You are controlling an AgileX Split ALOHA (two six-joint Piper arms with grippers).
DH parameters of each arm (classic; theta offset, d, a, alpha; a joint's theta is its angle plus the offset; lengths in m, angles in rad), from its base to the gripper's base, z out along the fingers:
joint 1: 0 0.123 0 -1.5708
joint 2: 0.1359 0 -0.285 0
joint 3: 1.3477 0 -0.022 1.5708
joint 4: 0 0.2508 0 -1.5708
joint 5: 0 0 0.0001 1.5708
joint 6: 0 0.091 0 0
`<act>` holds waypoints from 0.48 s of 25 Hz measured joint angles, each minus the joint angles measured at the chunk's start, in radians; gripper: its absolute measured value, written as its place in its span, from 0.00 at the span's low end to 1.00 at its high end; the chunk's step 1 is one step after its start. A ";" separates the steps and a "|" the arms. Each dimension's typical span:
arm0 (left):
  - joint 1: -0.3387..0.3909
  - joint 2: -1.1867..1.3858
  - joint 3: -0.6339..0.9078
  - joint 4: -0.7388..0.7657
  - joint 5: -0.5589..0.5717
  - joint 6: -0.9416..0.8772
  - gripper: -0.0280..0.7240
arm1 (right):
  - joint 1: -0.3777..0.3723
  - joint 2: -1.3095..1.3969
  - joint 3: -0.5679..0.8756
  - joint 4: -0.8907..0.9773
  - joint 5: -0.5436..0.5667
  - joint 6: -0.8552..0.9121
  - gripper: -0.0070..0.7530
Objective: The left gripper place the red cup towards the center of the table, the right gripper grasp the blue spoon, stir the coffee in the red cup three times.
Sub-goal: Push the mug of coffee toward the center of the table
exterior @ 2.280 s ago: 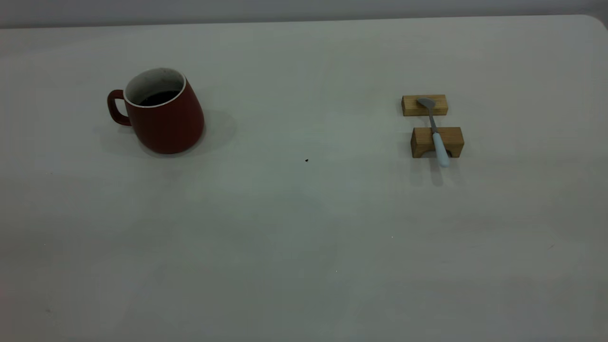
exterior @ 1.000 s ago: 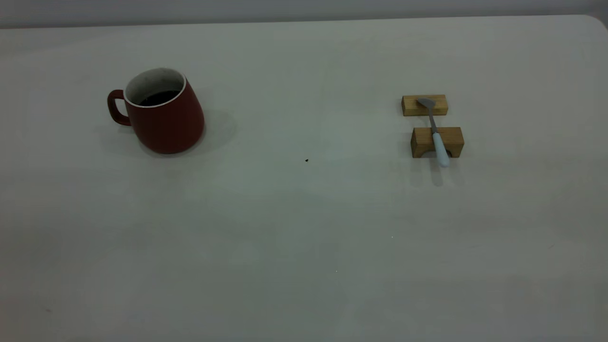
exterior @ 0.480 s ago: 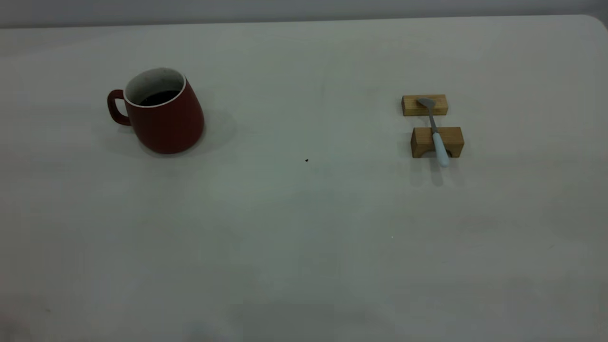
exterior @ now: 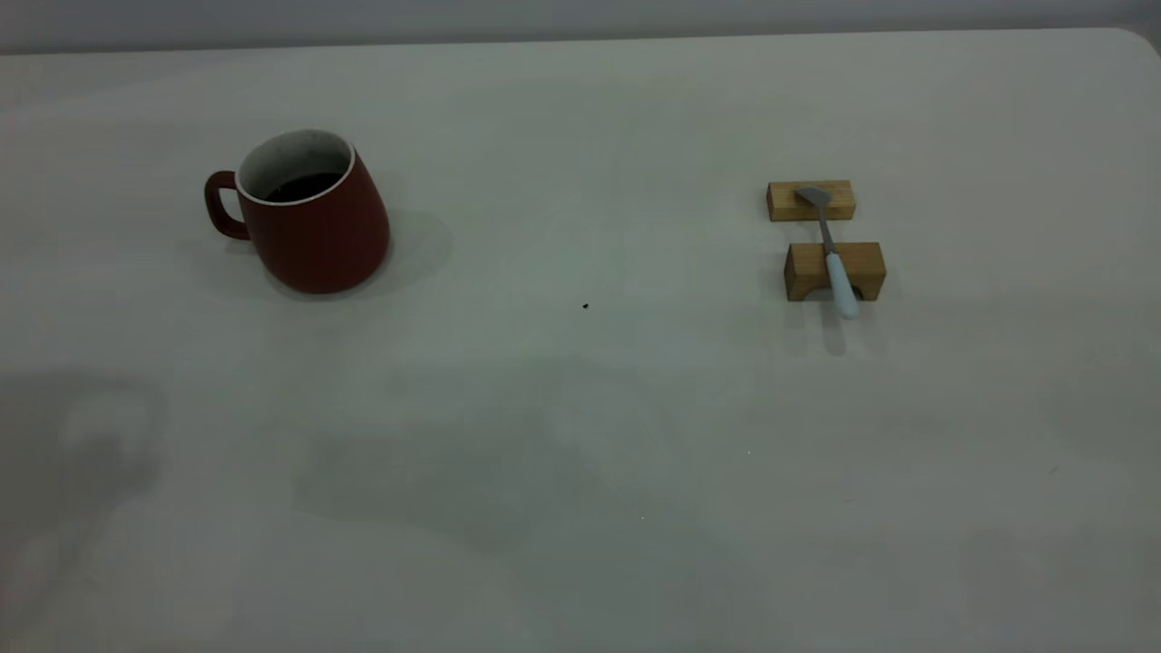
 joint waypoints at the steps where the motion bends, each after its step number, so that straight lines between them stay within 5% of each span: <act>1: 0.021 0.051 -0.026 0.001 -0.013 0.017 0.78 | 0.000 0.000 0.000 0.000 0.000 0.000 0.32; 12: 0.078 0.606 -0.491 -0.038 0.015 0.715 0.78 | 0.000 0.000 0.000 0.000 0.000 0.000 0.32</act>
